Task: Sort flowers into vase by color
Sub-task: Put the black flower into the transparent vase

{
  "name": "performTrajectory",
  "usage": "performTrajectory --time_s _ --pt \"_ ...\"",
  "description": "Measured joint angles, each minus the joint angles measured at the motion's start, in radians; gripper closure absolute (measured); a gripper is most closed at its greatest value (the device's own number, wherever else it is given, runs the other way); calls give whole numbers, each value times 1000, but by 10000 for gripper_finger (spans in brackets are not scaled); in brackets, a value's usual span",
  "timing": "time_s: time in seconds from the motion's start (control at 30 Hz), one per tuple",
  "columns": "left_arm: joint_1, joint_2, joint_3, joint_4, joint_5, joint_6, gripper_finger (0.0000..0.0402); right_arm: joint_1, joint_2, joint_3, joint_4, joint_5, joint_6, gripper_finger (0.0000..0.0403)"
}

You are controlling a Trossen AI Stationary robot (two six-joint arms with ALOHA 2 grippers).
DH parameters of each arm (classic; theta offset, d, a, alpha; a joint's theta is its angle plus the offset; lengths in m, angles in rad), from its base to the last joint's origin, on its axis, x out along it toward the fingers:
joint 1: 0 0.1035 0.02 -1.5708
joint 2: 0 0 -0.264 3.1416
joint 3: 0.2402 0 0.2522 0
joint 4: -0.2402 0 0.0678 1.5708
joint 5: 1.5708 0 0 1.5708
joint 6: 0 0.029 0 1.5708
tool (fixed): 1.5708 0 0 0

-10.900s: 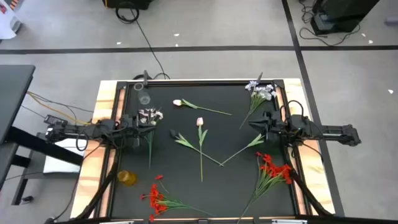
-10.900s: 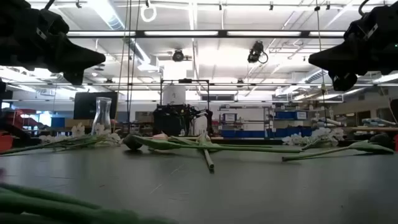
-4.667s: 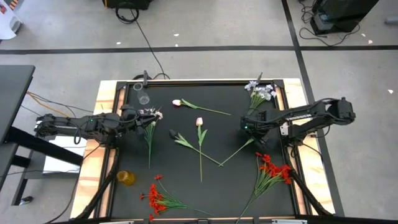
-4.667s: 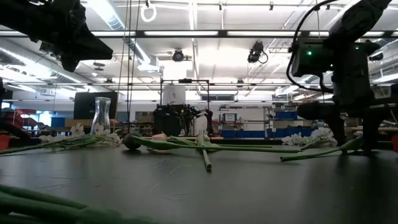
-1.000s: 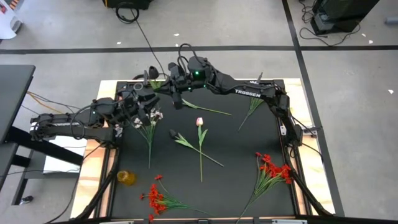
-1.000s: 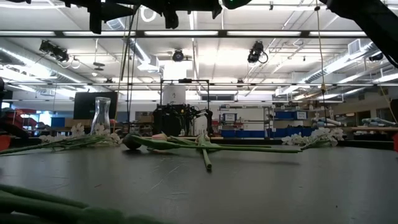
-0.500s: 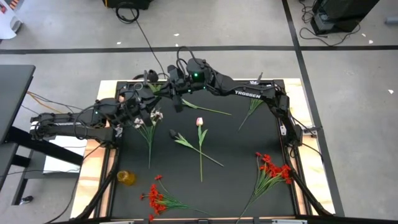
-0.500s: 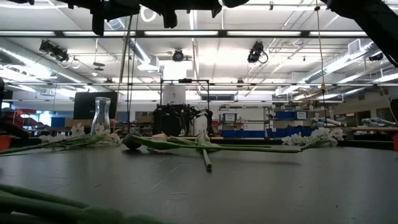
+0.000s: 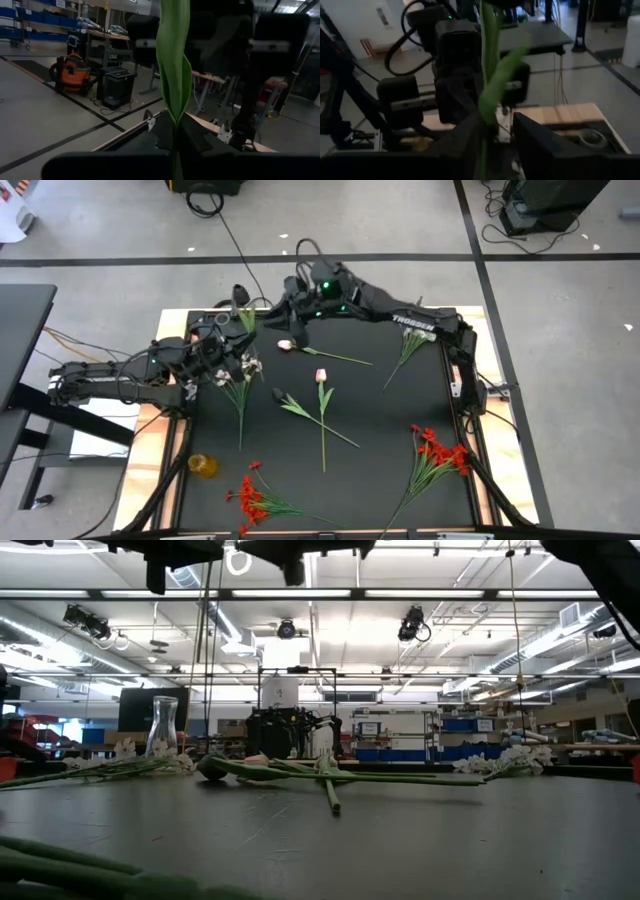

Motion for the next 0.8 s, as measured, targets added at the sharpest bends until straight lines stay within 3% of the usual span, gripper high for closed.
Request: performTrajectory --time_s 0.37,0.63,0.8 --pt "0 -14 17 -20 -24 66 391 -33 -62 1 -3 9 -36 272" --pt "34 14 311 -454 -62 97 391 -34 -154 1 -191 1 -94 273" --pt "74 18 388 -489 -62 144 391 -39 -230 1 -284 15 -138 273"
